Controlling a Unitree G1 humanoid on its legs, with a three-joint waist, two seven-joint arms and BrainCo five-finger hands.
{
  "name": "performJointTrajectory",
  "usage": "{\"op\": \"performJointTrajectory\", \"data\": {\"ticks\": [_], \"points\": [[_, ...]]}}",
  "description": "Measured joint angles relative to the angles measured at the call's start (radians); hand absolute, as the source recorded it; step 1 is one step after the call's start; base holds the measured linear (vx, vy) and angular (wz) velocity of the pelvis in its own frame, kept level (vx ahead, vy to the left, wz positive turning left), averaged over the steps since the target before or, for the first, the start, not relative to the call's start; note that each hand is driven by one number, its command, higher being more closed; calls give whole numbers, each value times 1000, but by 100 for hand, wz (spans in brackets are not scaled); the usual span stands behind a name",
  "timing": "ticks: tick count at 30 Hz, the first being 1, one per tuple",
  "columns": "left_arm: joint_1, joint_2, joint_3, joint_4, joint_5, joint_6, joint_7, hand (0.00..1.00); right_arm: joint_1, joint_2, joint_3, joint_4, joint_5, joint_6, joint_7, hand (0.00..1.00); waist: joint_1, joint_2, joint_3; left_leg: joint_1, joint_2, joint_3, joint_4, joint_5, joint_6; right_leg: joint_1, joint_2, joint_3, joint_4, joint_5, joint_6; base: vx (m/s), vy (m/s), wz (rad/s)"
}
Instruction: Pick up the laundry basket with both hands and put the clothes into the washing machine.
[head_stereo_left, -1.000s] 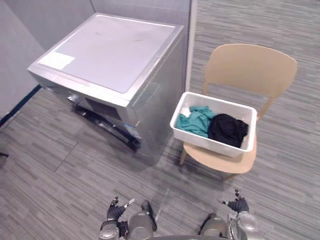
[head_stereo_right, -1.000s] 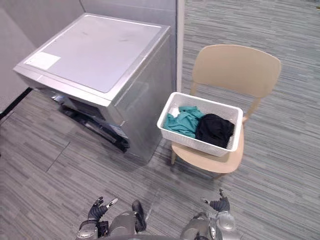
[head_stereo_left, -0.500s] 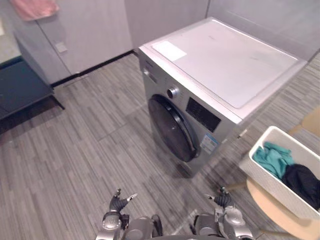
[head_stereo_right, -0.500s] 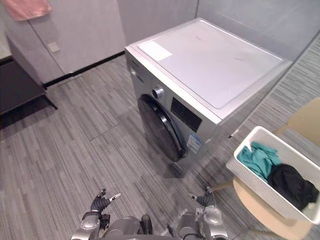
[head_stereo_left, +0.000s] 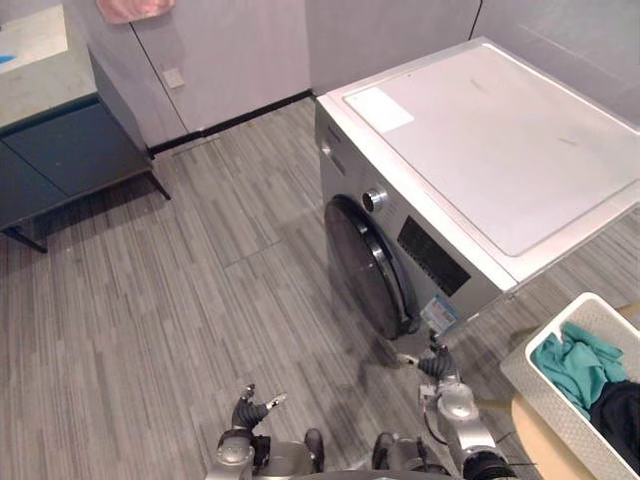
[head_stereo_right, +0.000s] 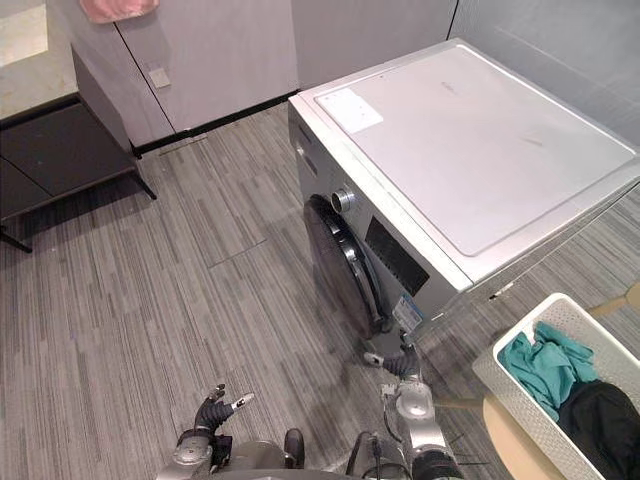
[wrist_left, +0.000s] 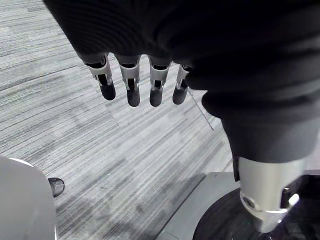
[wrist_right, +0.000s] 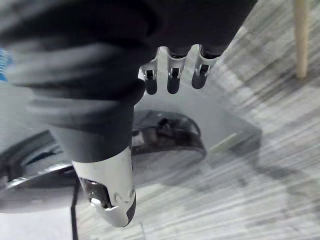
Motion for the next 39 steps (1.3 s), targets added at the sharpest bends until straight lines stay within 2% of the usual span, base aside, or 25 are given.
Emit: {"op": "performJointTrajectory", "data": {"ticks": [4,6,9,11,12,15,19,24,26,27,28,30,31,32,34,35,36,37,38,39], "points": [[6,2,-8,-25,-4,-6,1,0,-118,-10,-3,6,2,0,-9,0,8,7,4,-66,-6,-33,-27,57,5,-57,-3,-34,-2,20,-18,-149,-27,34],[6,1,-15,-43,-7,-8,0,0,-204,-33,-2,23,7,0,-14,0,15,26,18,-107,-7,-54,-29,73,13,-95,-3,-46,5,28,-31,-194,1,27],[-8,5,-30,-82,-15,-25,1,0,-380,-119,-5,105,57,1,-22,0,40,83,88,-174,-5,-84,-52,65,23,-179,-10,-69,46,11,-31,-320,31,35],[-18,11,-29,-86,-24,-25,4,0,-442,-150,-8,140,88,1,-24,0,54,99,112,-210,-4,-83,-75,64,22,-213,-10,-72,40,17,-22,-261,34,32],[-26,15,-27,-99,-36,-25,13,0,-484,-171,-8,169,112,2,-30,0,59,98,122,-230,-8,-79,-104,67,9,-244,-13,-72,25,22,-14,-196,49,23],[-23,24,-20,-138,-54,-28,19,0,-547,-211,-52,173,166,0,-53,0,58,103,165,-291,-10,-80,-49,86,33,-307,-44,-79,82,29,-7,-110,24,17],[-45,24,-7,-170,-81,-46,22,0,-573,-234,-47,175,221,3,-89,0,61,108,170,-310,-29,-83,-81,95,21,-335,-62,-77,77,55,-2,-87,46,14],[-56,21,-10,-185,-81,-49,27,0,-574,-159,30,115,269,3,-124,0,63,109,171,-322,-20,-108,-80,95,19,-343,-47,-82,74,55,-3,-56,-64,-8],[-75,21,-9,-185,-81,-49,42,0,-574,-108,107,85,301,3,-132,0,81,112,172,-333,8,-108,-87,103,-3,-352,-19,-79,83,54,0,-114,-167,-15],[-95,20,-9,-192,-81,-50,45,0,-579,-61,165,78,322,3,-132,0,93,109,173,-332,16,-116,-95,99,-41,-333,-16,-76,98,43,-18,-50,-155,5],[-101,19,-10,-192,-81,-51,46,0,-584,-52,178,78,323,2,-130,0,96,108,176,-332,17,-117,-96,103,-50,-333,-15,-80,85,43,-24,-49,-198,-5],[-145,9,-17,-193,-81,-56,48,0,-674,25,277,76,360,1,-84,0,160,126,195,-387,26,-147,45,102,-46,-333,7,-137,28,49,-19,-16,-183,-48],[-147,2,-19,-195,-81,-59,51,0,-700,41,312,73,363,-1,-62,0,177,146,197,-383,48,-166,61,101,-46,-335,29,-137,45,49,-16,17,-174,-27],[-173,2,-31,-192,-82,-65,55,0,-754,81,360,43,369,-8,-27,0,190,150,214,-378,40,-182,57,76,-13,-353,10,-145,97,47,-30,-12,-183,39],[-179,0,-53,-212,-82,-83,61,0,-870,172,396,42,378,-27,10,0,206,160,214,-393,42,-223,21,81,-20,-348,9,-217,74,30,-56,-25,-220,87],[-193,-2,-69,-210,-82,-76,61,0,-939,202,406,30,379,-46,26,0,228,160,214,-406,42,-235,24,85,-13,-348,1,-251,65,23,-67,42,-202,105],[-194,-3,-71,-223,-82,-77,62,0,-988,209,406,14,378,-54,46,0,251,160,214,-404,30,-249,30,85,-13,-345,-16,-289,81,11,-72,70,-153,111],[-189,-2,-70,-231,-82,-78,62,0,-1005,211,403,5,378,-60,46,0,255,160,213,-394,25,-258,25,87,-15,-344,-28,-309,102,-1,-82,124,-106,120],[-181,6,-69,-243,-82,-81,63,0,-1048,213,373,3,376,-68,45,0,261,160,214,-373,20,-285,1,118,-31,-345,-56,-351,157,-36,-93,136,-82,129],[-180,3,-71,-249,-82,-81,62,0,-1085,209,303,3,376,-70,39,0,264,159,214,-380,6,-314,-12,136,-39,-348,-89,-390,203,-63,-95,134,-88,126]]}}
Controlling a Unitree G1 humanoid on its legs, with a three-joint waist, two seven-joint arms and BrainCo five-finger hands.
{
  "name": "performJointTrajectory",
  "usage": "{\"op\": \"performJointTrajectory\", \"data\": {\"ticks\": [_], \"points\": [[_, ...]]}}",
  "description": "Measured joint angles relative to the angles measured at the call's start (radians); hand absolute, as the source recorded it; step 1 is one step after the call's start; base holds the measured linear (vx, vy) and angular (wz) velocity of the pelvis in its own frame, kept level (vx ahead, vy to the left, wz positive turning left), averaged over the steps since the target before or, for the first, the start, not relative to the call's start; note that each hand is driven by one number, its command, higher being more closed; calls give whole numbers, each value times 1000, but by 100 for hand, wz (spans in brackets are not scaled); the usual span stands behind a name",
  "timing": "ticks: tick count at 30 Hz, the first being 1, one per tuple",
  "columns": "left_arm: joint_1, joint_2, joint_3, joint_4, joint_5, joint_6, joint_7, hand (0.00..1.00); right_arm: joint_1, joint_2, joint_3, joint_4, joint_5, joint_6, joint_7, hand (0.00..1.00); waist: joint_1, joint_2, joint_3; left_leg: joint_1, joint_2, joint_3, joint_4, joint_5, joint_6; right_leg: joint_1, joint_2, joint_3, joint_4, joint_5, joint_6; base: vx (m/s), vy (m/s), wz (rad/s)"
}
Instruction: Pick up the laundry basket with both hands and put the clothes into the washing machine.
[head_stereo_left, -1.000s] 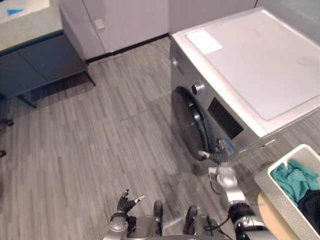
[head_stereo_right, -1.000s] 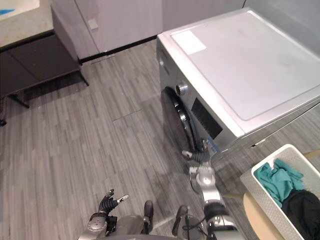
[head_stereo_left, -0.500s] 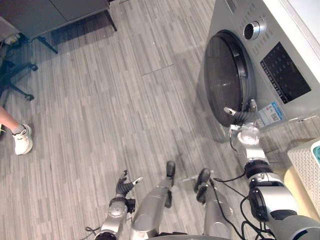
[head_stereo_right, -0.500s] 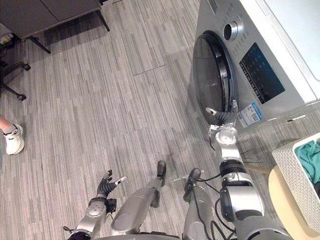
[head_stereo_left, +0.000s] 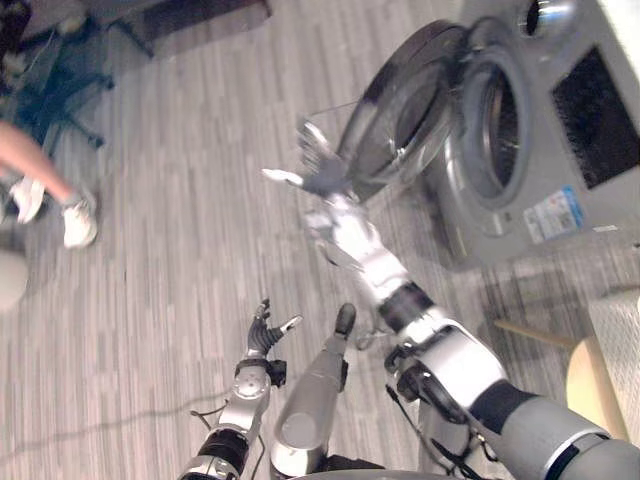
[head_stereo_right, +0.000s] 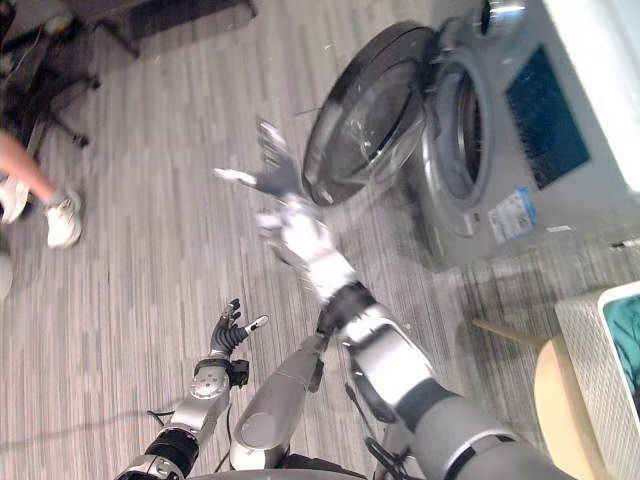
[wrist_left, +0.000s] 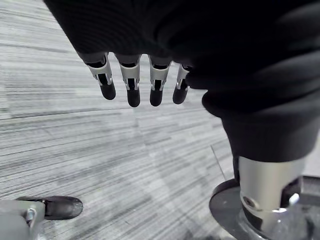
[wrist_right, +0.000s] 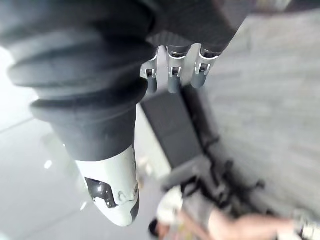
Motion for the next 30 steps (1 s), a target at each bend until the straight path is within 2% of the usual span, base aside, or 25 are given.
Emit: {"op": "performJointTrajectory", "data": {"ticks": [3,6,7,9,10,12,16,19,21,22,23,24,25,26,30], "points": [[24,-3,1,-10,-23,-2,-2,0,-28,-49,-67,-6,11,0,-32,0,10,-1,0,-4,-20,-19,-5,7,-3,-10,-38,18,71,-23,4,83,-80,76],[29,-4,-1,-11,-39,-3,-4,0,-10,-98,-50,-67,22,1,-43,0,7,-14,6,-5,-23,2,-5,7,-3,-25,-35,58,67,-20,1,51,-15,-14],[21,-4,-1,-15,-42,-3,-4,0,9,-132,-21,-117,21,-1,-43,0,-4,-22,11,-5,-14,20,-5,7,-3,-27,-16,75,40,-1,-9,14,-10,-49],[-5,1,0,-32,-47,-3,-3,0,61,-182,41,-188,17,-7,-40,0,-39,-50,23,-3,8,50,-5,6,-2,-26,24,116,-17,41,-6,-18,-6,-76],[-62,2,-4,-35,-47,0,0,0,152,-228,90,-258,-9,-15,-35,0,-66,-84,25,-4,23,83,-5,5,-1,-30,56,154,-66,74,-8,-41,2,-84],[-158,12,-21,-35,-44,6,5,0,289,-282,142,-315,-59,-15,-18,0,-101,-117,28,-7,36,112,-6,3,2,-35,84,194,-114,107,-7,-61,8,-75],[-399,44,-54,-36,15,15,53,0,555,-341,150,-322,-180,-7,11,0,-160,-159,37,-20,59,202,-4,-14,22,-67,130,290,-195,171,15,-125,49,-90],[-553,98,-40,-4,55,17,82,0,730,-353,107,-355,-222,2,45,0,-207,-185,49,-30,74,285,8,-29,38,-85,160,369,-260,229,33,-92,45,-88],[-654,183,-28,71,73,26,109,0,816,-350,35,-370,-257,1,53,0,-251,-217,53,-52,85,341,43,-52,45,-104,177,421,-288,264,23,-33,25,-71],[-678,206,-20,90,77,30,112,0,833,-350,12,-372,-259,0,53,0,-265,-223,56,-59,88,351,57,-59,46,-107,181,429,-295,272,25,-27,19,-70],[-726,253,1,132,86,37,119,0,866,-352,-31,-372,-264,-2,53,0,-274,-241,56,-77,97,379,81,-76,51,-125,190,459,-302,284,34,-10,20,-61],[-768,307,8,174,90,40,131,0,890,-355,-70,-372,-264,-4,53,0,-295,-253,58,-100,102,397,107,-90,53,-140,196,476,-312,298,24,-1,23,-53],[-771,312,8,178,90,40,131,0,892,-355,-74,-372,-264,-5,53,0,-297,-254,58,-102,103,398,109,-91,53,-141,196,477,-313,299,24,21,29,-53],[-815,394,19,223,90,49,134,0,914,-360,-120,-368,-264,-8,52,0,-322,-269,60,-134,114,426,146,-112,59,-161,208,506,-333,324,36,30,28,-45],[-900,505,93,307,77,60,146,0,945,-349,-172,-370,-253,-22,48,0,-360,-288,65,-196,137,458,227,-162,68,-179,230,554,-395,380,41,65,52,-51]]}}
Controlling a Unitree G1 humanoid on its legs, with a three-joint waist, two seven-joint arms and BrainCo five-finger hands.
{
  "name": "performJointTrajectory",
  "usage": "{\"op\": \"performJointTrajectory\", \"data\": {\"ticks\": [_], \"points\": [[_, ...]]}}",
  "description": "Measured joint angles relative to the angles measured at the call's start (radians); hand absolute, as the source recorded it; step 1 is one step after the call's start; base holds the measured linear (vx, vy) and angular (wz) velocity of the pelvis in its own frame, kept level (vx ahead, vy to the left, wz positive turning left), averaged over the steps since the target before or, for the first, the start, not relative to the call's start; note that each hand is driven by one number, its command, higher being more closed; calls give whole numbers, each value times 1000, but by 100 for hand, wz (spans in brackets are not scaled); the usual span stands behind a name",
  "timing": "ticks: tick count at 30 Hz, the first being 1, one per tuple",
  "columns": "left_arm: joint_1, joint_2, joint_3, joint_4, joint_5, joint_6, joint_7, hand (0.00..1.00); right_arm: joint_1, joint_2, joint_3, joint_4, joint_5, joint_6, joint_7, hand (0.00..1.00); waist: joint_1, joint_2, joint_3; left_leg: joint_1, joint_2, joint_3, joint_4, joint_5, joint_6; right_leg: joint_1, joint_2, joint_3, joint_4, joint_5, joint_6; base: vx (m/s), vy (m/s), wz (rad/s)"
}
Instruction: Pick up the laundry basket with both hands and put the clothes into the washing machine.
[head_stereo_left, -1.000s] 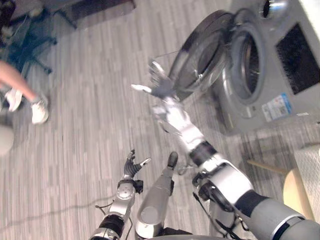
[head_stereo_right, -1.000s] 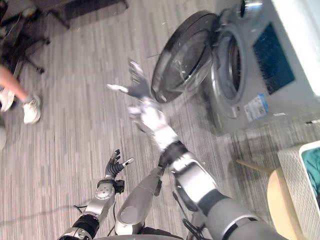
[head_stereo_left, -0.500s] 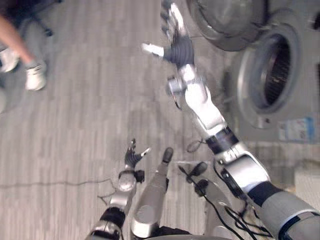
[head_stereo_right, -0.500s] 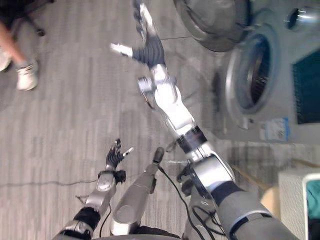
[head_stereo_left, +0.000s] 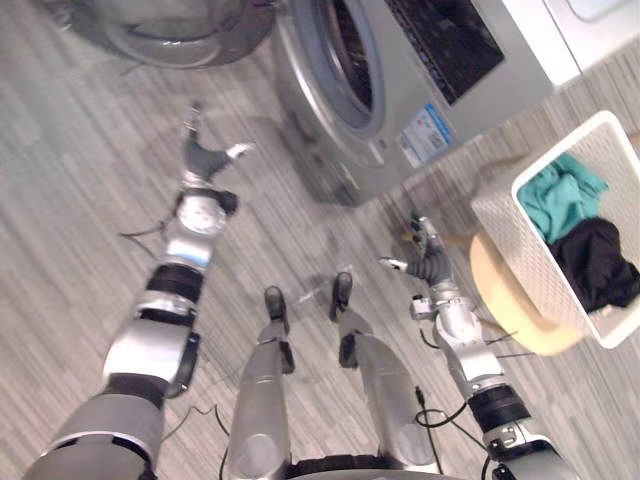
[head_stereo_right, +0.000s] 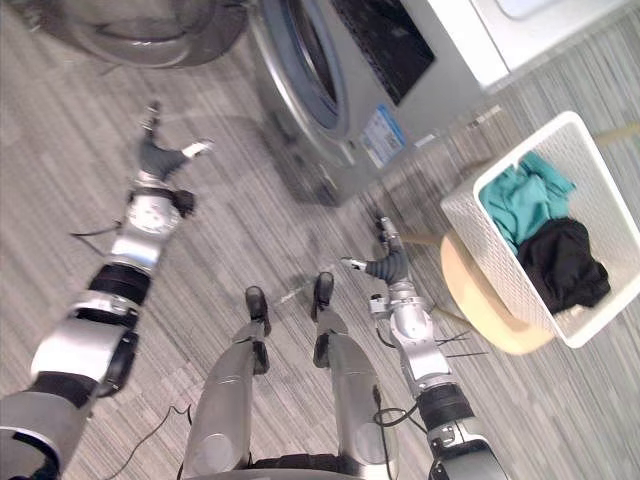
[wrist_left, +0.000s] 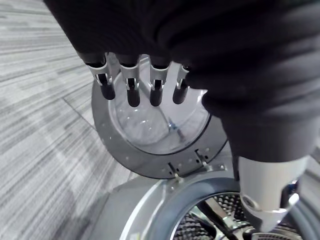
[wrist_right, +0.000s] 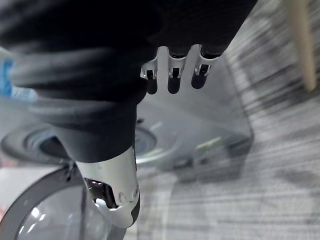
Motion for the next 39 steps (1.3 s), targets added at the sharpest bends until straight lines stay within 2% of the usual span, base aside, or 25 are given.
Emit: {"op": "performJointTrajectory", "data": {"ticks": [1,3,6,10,12,14,18,21,26,28,29,30,31,33,35,37,38,39], "points": [[-20,22,49,4,-33,2,8,0,31,16,-9,-26,13,-9,-2,0,-5,0,0,-35,18,10,53,-31,4,-6,12,15,-24,19,7,85,55,-37],[-31,35,75,2,-46,2,10,0,62,33,-9,-68,25,-15,-2,0,-5,0,0,-62,31,15,90,-51,7,-18,20,25,-30,26,16,66,43,-31],[-31,46,146,-19,-47,8,14,0,156,81,-23,-231,43,-33,-4,0,-1,0,0,-127,74,23,183,-101,17,-30,44,32,-67,42,41,62,33,-26],[-29,45,210,-82,-43,29,40,0,208,97,-48,-361,48,-64,-11,0,19,-9,3,-168,95,24,225,-122,21,-51,53,23,-76,39,45,54,5,-13],[-25,49,267,-91,-40,43,42,0,226,101,-50,-430,50,-71,-21,0,44,-11,4,-201,120,24,264,-143,19,-66,68,10,-78,39,45,55,-24,-20],[-24,48,269,-101,-26,48,42,0,227,103,-51,-457,57,-73,-21,0,45,-13,4,-223,129,22,279,-148,18,-77,71,-3,-81,42,43,63,-29,-6],[-24,39,364,-129,-18,75,48,0,260,119,-64,-513,59,-79,-20,0,44,-14,4,-236,141,22,288,-152,19,-85,78,-8,-75,43,41,67,-13,-2],[-24,34,390,-149,4,77,48,0,280,118,-78,-542,58,-84,-20,0,51,-14,4,-233,149,22,286,-152,19,-84,82,-15,-72,41,43,70,-32,3],[59,-54,410,-205,13,77,49,0,281,118,-89,-564,58,-85,-22,0,66,-14,4,-164,155,38,280,-152,19,-41,85,-2,-46,41,42,65,-22,-8],[160,-138,373,-279,13,71,49,0,281,117,-94,-568,57,-85,-26,0,68,-14,3,-103,154,56,278,-156,13,-5,81,0,-13,23,23,41,11,-3],[232,-188,334,-314,13,60,46,0,281,117,-96,-568,55,-85,-32,0,71,-14,3,-61,150,64,271,-160,7,23,77,1,6,5,2,52,16,7],[310,-239,283,-351,12,42,37,0,281,118,-102,-569,47,-85,-46,0,70,-13,2,-18,138,72,249,-162,4,45,68,0,23,-26,-6,49,14,9],[347,-265,257,-373,11,34,28,0,281,118,-107,-569,41,-85,-49,0,70,-13,0,-2,133,74,235,-163,3,49,64,2,34,-37,-7,25,-4,11],[514,-345,139,-436,2,12,-1,0,272,118,-122,-548,16,-83,-75,0,73,-13,-1,69,109,93,188,-160,-7,70,49,13,71,-65,-19,6,-5,2],[655,-395,85,-438,2,5,-25,0,252,117,-128,-490,-14,-74,-88,0,73,-13,-7,138,107,139,168,-159,-10,98,52,57,85,-68,-16,40,4,-49],[800,-436,54,-434,2,5,-59,0,241,115,-133,-415,-36,-57,-91,0,72,-7,-53,185,113,207,173,-187,-14,94,69,119,113,-83,-7,49,14,-114],[873,-454,47,-427,4,5,-80,0,221,111,-140,-364,-50,-44,-96,0,71,-1,-59,247,128,264,172,-204,-9,106,62,118,147,-132,-13,69,30,-141],[926,-462,47,-408,4,4,-95,0,202,107,-149,-318,-57,-29,-104,0,58,8,-65,306,135,311,170,-213,1,122,5,-7,189,-184,-31,66,37,-121]]}}
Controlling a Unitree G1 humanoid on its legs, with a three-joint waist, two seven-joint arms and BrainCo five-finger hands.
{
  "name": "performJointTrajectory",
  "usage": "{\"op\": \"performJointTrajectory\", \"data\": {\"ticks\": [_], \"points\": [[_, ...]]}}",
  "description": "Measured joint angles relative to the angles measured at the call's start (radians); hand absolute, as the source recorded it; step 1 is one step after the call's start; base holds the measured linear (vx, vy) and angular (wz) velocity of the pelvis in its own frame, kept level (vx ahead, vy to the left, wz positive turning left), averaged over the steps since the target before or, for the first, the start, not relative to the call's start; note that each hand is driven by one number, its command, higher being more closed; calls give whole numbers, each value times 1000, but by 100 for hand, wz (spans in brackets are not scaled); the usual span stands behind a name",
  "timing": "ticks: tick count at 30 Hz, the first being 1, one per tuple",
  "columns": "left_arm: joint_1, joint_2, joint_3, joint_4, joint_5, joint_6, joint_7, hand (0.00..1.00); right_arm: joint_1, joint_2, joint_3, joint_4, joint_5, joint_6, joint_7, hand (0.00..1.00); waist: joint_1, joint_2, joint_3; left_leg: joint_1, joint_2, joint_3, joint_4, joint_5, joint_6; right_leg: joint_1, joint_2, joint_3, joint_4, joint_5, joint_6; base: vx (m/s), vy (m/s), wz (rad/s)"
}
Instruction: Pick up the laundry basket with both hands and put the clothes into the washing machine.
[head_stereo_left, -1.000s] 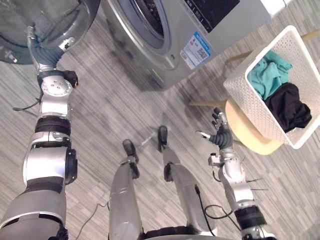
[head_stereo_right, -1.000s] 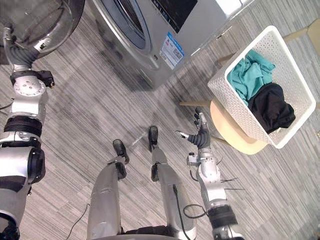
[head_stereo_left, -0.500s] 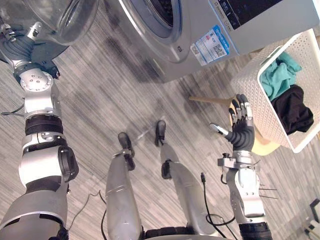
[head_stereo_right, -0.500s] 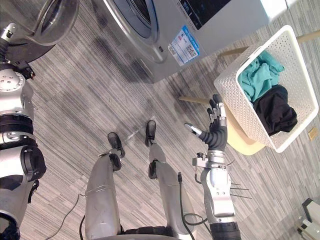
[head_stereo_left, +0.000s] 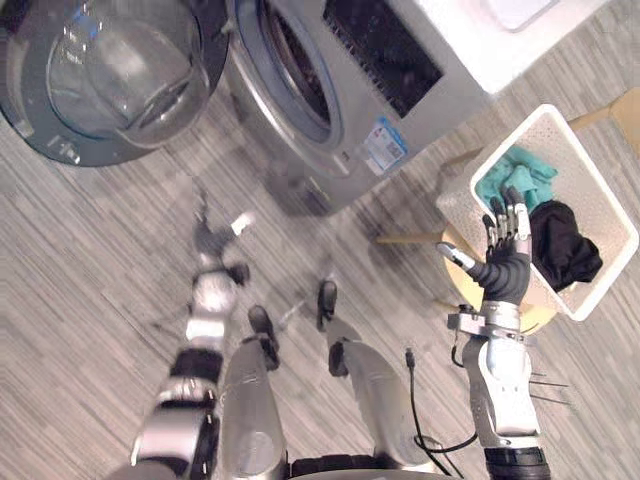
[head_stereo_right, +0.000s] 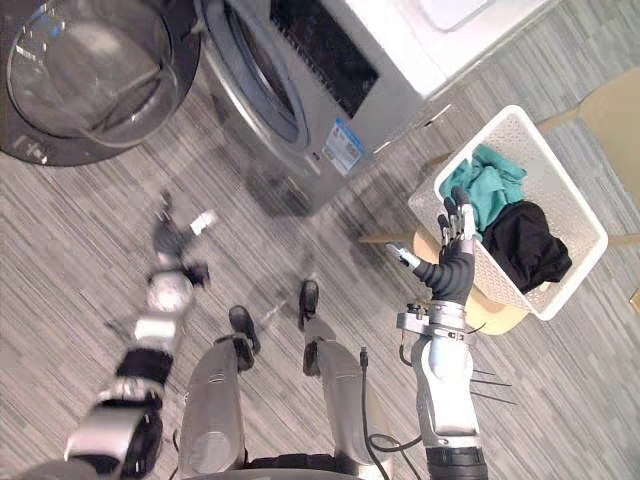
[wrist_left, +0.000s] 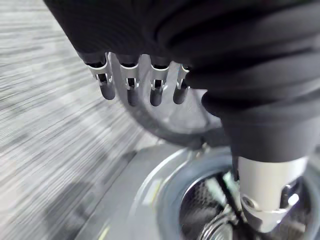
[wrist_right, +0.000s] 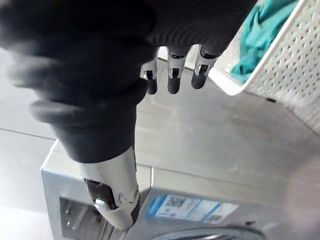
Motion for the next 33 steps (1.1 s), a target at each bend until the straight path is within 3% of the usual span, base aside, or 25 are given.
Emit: {"op": "performJointTrajectory", "data": {"ticks": [1,3,5,7,9,10,12,13,14,15,16,18,19,22,23,24,25,27,30,33], "points": [[18,-2,0,13,-1,0,-9,0,-1,-3,-9,16,-4,4,-6,0,-5,9,-8,22,5,20,0,-9,-1,11,-34,-81,12,-18,-10,73,52,-109],[79,-6,7,48,2,-3,-26,0,9,-13,-35,82,-21,14,-10,0,-8,39,-56,109,37,121,-23,-40,-24,82,-133,-401,22,-53,-45,100,24,-118],[102,-3,22,113,3,-3,-37,0,13,-13,-35,108,-35,20,-10,0,-7,58,-100,163,52,203,-45,-54,-41,124,-157,-531,13,-54,-47,146,-12,-125],[109,-5,22,173,10,1,-53,0,23,-14,-43,125,-62,33,-11,0,-16,75,-116,222,51,268,-71,-49,-57,144,-155,-547,12,-53,-45,164,-33,-113],[110,-21,21,203,22,5,-55,0,42,-19,-52,157,-96,49,-14,0,-21,89,-136,274,52,300,-87,-39,-74,148,-126,-491,12,-47,-37,193,-90,-111],[118,-43,21,226,55,7,-56,0,58,-29,-46,193,-140,58,-14,0,-16,107,-155,310,96,313,-17,-38,-75,173,-82,-436,2,-55,-36,188,-123,-110],[132,-54,20,235,62,8,-56,0,68,-36,-47,210,-158,62,-15,0,-16,126,-167,315,155,298,95,-35,-71,196,-49,-404,-1,-68,-34,175,-107,-94],[148,-67,19,236,62,8,-63,0,77,-42,-47,230,-176,63,-20,0,-17,141,-172,310,212,255,225,-1,-12,235,-13,-379,-15,-77,-39,162,-88,-83],[160,-71,14,237,63,8,-72,0,94,-42,-50,232,-183,69,-24,0,-13,144,-174,288,256,210,330,60,83,279,9,-354,-44,-78,-41,209,-112,-82],[172,-77,7,246,66,6,-77,0,113,-46,-50,232,-189,80,-33,0,-10,140,-177,227,270,97,452,143,138,333,24,-316,-81,-84,-51,212,-68,-59],[177,-81,2,250,68,6,-77,0,113,-50,-48,232,-192,84,-35,0,-10,139,-178,194,257,27,492,121,109,350,25,-299,-89,-89,-58,265,-30,-68],[177,-76,-25,249,71,-1,-78,0,116,-61,-53,235,-210,84,-42,0,9,130,-179,79,180,-149,496,48,4,384,9,-236,-108,-86,-52,250,45,-79],[175,-72,-32,248,71,-3,-78,0,119,-65,-51,239,-215,85,-42,0,12,128,-178,69,168,-159,461,41,-3,395,5,-227,-112,-82,-47,230,55,-53],[175,-77,-33,249,82,-2,-76,0,121,-81,-52,272,-232,96,-47,0,14,127,-179,56,68,-227,133,56,-29,458,-21,-211,-140,-67,-24,212,101,-33],[181,-85,-34,252,85,-2,-77,0,120,-94,-51,274,-250,102,-48,0,18,140,-186,65,24,-269,-40,111,-78,463,-22,-208,-141,-65,-10,189,168,-45],[193,-93,-34,257,86,-2,-77,0,120,-112,-51,274,-278,103,-48,0,19,169,-200,65,9,-294,-138,218,-80,469,-7,-198,-143,-71,11,195,187,-40],[190,-88,-33,266,86,-2,-77,0,119,-111,-53,280,-288,106,-48,0,18,168,-201,75,7,-292,-144,199,-74,477,-8,-193,-144,-74,21,203,202,-7],[179,-71,-33,292,87,-2,-77,0,113,-119,-53,283,-315,115,-47,0,14,129,-207,106,-52,-294,-211,211,-58,478,-57,-191,-144,-73,55,171,180,25],[178,-64,-33,301,87,-3,-77,0,70,-139,-44,310,-330,117,-39,0,20,126,-209,115,-93,-289,-247,223,-40,478,-94,-193,-157,-63,83,97,138,14],[178,-47,-31,303,85,-7,-77,0,-14,-158,7,381,-337,120,-13,0,45,130,-206,116,-117,-287,-261,224,-38,470,-116,-183,-159,-58,103,29,107,-2]]}}
